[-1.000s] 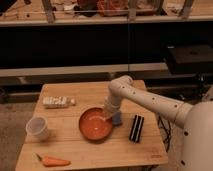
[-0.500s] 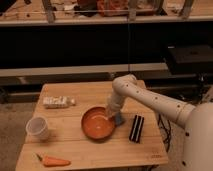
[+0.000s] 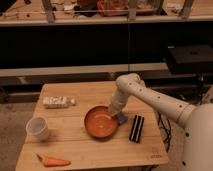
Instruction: Push the ceramic bowl across the table
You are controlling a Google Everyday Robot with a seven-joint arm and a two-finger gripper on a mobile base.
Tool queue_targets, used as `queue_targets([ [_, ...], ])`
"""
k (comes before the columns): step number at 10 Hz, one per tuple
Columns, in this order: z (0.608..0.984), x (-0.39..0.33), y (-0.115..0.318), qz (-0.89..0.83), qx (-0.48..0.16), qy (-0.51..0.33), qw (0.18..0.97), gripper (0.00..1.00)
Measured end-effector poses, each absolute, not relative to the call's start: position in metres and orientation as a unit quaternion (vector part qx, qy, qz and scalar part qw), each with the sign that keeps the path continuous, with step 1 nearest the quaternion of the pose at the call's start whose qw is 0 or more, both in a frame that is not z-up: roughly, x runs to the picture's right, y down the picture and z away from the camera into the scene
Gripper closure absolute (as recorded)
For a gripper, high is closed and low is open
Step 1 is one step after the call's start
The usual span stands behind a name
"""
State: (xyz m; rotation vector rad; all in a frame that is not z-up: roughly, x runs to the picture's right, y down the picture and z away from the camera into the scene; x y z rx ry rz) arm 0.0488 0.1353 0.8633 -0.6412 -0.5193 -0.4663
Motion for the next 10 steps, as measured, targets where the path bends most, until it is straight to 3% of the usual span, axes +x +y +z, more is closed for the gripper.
queue_targets([
  [10,0.873,0.073,0.122,-0.215,-0.322,-0.251,0.887,1.00],
])
